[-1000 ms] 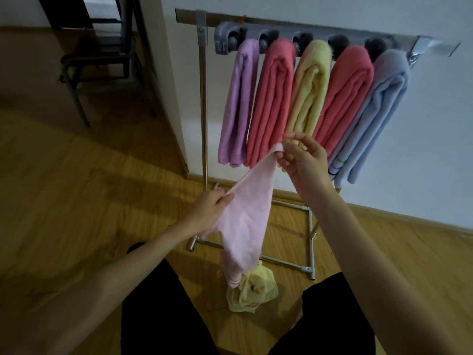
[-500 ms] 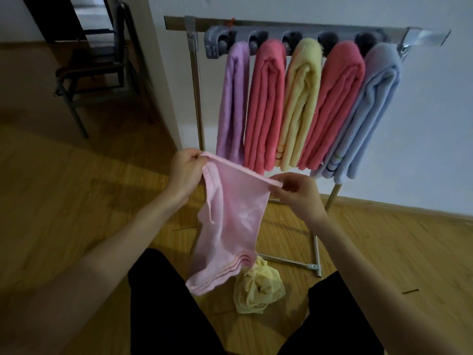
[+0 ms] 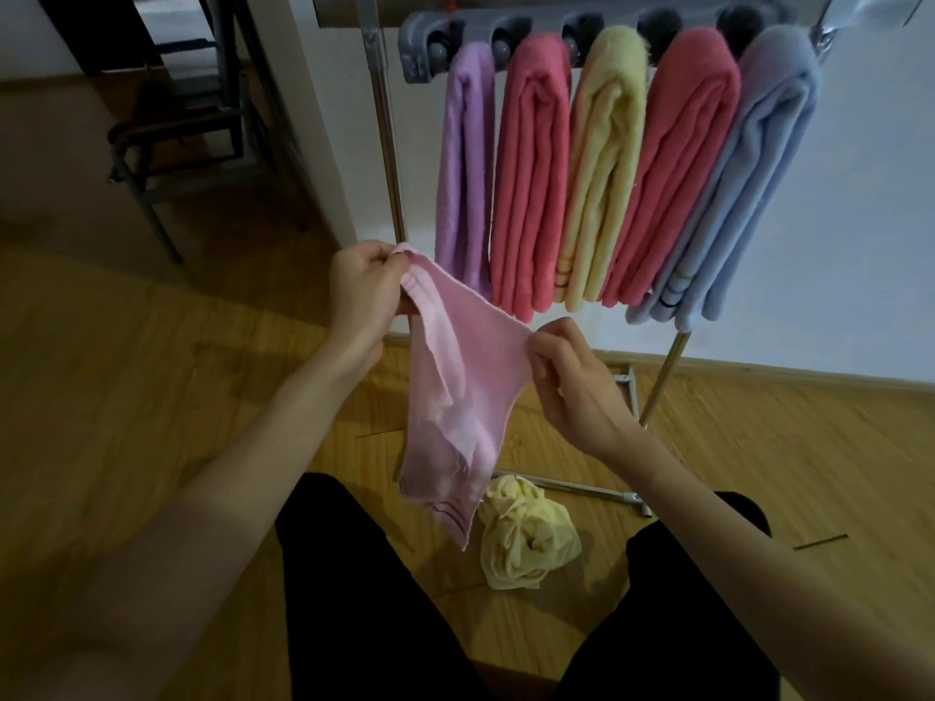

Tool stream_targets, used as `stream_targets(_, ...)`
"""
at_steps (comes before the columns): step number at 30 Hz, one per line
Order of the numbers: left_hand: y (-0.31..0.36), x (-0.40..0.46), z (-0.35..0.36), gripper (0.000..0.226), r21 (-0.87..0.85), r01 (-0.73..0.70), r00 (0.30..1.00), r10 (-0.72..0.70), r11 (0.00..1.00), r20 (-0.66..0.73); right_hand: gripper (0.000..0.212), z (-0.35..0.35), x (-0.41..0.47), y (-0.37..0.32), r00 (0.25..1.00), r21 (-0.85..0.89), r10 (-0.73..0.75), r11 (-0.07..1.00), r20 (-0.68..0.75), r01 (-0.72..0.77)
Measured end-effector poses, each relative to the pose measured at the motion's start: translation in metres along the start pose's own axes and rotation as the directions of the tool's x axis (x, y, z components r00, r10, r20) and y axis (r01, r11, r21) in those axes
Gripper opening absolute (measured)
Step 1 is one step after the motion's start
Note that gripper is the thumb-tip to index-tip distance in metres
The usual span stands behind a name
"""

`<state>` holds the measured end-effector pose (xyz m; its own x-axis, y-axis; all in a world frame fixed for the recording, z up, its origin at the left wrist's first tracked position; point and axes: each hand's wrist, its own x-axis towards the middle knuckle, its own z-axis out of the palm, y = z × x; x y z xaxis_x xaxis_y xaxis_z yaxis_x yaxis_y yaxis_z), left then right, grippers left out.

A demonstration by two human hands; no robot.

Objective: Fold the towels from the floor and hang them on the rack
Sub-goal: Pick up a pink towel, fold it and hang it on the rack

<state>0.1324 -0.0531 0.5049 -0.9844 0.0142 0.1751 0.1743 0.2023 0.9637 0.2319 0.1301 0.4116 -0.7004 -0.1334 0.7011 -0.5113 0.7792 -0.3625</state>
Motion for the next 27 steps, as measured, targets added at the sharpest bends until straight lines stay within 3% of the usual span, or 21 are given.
stream_targets(4,0.008,0.0,-0.001,0.014,-0.099,0.07,0.998,-0.069,0.993,0.014,0.016,0.011,-0.002,-0.002,0.99,0.012,-0.023,1.0,0.141,0.021)
stream_targets(14,0.014,-0.004,0.006,0.021,-0.185,0.08,0.996,-0.072,0.979,0.048,0.024,0.027,0.011,-0.019,0.968,0.316,0.167,0.923,0.187,-0.22)
stream_targets(17,0.015,-0.007,0.01,0.022,-0.179,0.08,0.996,-0.073,0.981,0.048,0.008,0.027,0.012,-0.023,0.96,0.35,0.181,0.903,0.214,-0.248)
stream_targets(23,0.018,-0.007,0.016,0.022,-0.209,0.092,0.995,-0.084,0.974,0.047,0.015,0.026,0.01,-0.029,0.954,0.439,0.236,0.849,0.185,-0.295)
stream_targets(27,0.02,-0.006,0.017,0.024,-0.219,0.069,0.997,-0.063,0.973,0.034,0.017,0.026,0.007,-0.024,0.954,0.399,0.276,0.866,0.12,-0.301)
